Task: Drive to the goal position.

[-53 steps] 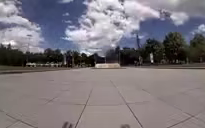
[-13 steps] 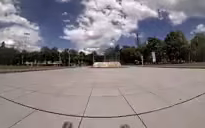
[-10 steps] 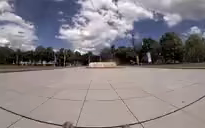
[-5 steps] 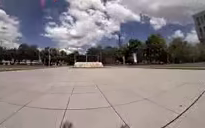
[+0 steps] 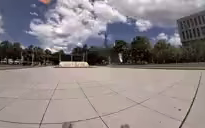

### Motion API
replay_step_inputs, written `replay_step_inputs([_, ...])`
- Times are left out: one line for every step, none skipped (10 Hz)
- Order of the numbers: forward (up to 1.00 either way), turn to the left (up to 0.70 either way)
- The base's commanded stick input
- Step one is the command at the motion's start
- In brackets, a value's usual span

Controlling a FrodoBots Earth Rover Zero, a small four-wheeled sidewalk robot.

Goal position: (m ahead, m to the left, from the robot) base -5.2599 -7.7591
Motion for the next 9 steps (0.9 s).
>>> replay_step_inputs([0.70, -0.31])
replay_step_inputs([0.70, -0.31])
replay_step_inputs([0.70, -0.31])
replay_step_inputs([0.70, -0.31])
replay_step_inputs([0.70, -0.31])
replay_step_inputs([0.70, -0.31])
replay_step_inputs([0.70, -0.31])
replay_step_inputs([0.70, -0.31])
replay_step_inputs([0.70, -0.31])
